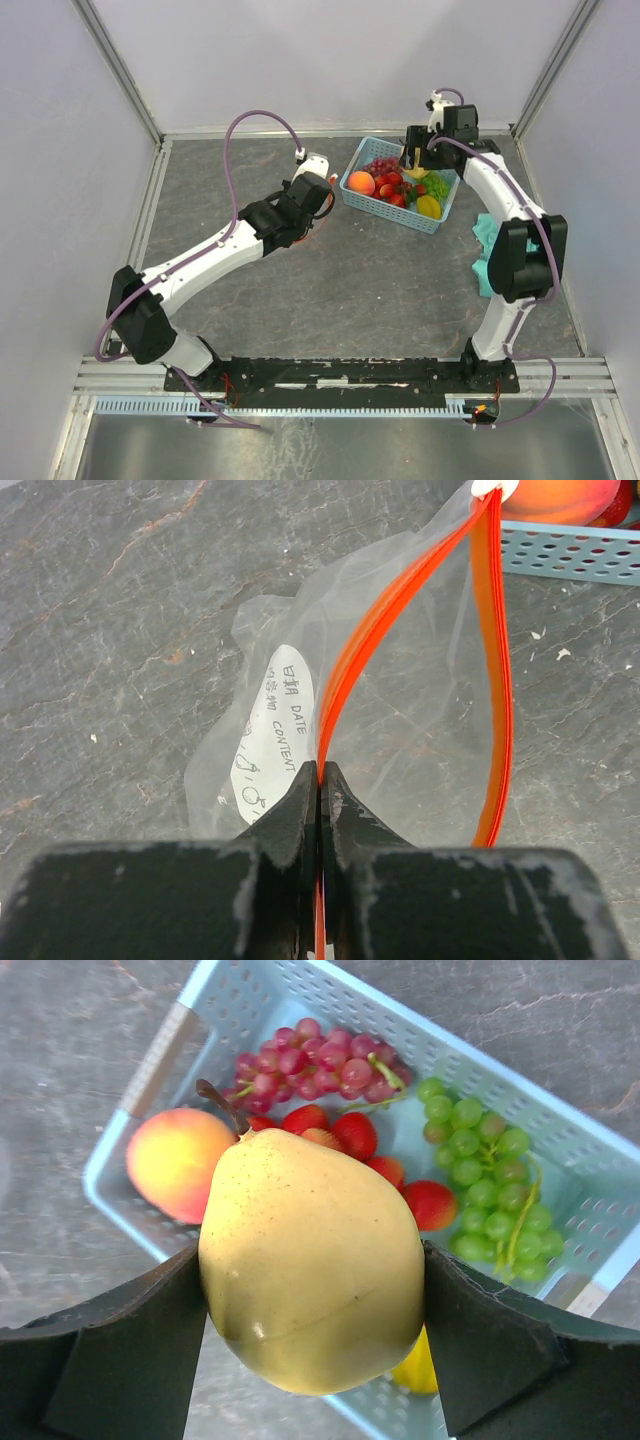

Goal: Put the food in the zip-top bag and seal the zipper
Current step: Pick up the fake fruit from the bin.

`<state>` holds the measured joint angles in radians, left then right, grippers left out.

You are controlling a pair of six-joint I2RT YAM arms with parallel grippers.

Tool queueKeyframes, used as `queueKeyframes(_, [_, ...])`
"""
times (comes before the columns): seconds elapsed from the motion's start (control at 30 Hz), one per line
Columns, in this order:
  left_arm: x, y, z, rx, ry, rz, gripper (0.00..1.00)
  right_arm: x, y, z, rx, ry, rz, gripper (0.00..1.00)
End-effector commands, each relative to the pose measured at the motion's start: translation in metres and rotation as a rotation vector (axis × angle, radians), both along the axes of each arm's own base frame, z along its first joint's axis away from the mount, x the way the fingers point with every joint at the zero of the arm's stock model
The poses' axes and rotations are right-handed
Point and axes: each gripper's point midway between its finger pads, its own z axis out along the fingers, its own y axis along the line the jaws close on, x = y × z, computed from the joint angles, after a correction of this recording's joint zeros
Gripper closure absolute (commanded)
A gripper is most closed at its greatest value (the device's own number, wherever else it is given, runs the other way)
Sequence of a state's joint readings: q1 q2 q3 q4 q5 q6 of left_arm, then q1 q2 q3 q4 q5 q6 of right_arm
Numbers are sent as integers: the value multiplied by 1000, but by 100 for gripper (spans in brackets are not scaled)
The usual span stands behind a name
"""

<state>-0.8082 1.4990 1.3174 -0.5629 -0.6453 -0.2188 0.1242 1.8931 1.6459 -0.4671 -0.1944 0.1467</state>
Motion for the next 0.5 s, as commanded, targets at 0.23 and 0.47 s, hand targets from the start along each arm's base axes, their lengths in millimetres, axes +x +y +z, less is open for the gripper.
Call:
queueKeyframes(0.23, [16,-19,23,-101,-98,-43,97,-85,53,51,305,111,-76,59])
queueKeyframes(0.47, [16,-26,18,-128,-111,-71,97,-145,92,73,409,229,2,60])
